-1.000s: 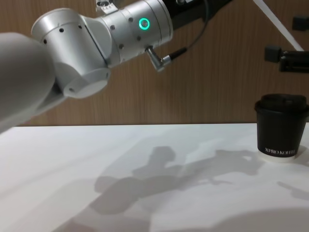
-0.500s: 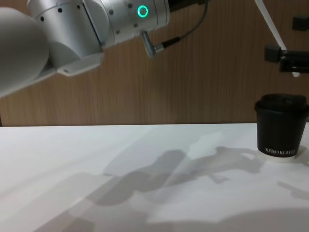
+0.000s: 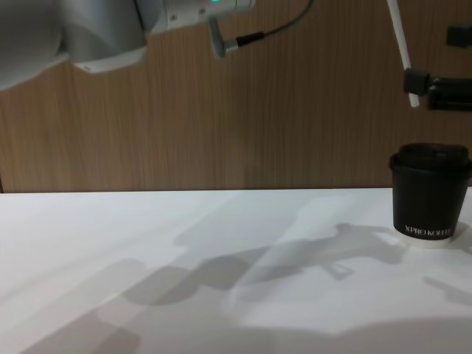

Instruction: Pick up the straw with one hand, pass it to the other hand, and insert it into the cup.

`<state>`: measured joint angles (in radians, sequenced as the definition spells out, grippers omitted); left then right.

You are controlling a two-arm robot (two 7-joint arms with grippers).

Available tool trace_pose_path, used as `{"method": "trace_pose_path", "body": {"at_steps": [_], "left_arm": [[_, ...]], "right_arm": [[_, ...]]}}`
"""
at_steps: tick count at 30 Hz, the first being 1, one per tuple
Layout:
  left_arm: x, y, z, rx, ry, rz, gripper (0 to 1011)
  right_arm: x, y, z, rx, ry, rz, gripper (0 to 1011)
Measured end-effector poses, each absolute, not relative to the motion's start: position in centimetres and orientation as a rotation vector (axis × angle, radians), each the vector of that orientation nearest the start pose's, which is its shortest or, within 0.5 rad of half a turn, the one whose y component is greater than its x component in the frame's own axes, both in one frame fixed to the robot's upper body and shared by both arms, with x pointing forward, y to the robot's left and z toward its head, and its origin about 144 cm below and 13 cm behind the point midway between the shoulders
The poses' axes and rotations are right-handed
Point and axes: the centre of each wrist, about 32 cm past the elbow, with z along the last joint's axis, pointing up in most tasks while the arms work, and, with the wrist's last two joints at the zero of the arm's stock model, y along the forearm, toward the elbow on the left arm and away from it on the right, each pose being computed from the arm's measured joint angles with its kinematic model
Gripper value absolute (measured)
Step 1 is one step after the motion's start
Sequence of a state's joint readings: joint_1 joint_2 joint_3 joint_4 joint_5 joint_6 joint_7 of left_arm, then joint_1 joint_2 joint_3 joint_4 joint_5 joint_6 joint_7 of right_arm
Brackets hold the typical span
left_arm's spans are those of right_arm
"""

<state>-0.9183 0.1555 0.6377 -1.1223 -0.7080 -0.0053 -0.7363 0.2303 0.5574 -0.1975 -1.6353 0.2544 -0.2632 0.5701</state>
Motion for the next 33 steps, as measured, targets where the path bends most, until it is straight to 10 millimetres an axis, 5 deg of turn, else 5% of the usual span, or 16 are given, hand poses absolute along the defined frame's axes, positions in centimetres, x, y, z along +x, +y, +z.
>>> {"method": "trace_pose_path", "body": {"at_steps": [12,33], "left_arm": [[63.5,11.8,138.1,-0.088,-0.322,0.301,4],[63.8,10.2,141.4,0.084,-0.31,0.239,5]], "right_arm": [[50.5,-31.9,125.4,-0.034,-0.566,-0.76,1001],[50.5,-31.9,125.4,-0.034,-0.566,-0.76,1001]]}}
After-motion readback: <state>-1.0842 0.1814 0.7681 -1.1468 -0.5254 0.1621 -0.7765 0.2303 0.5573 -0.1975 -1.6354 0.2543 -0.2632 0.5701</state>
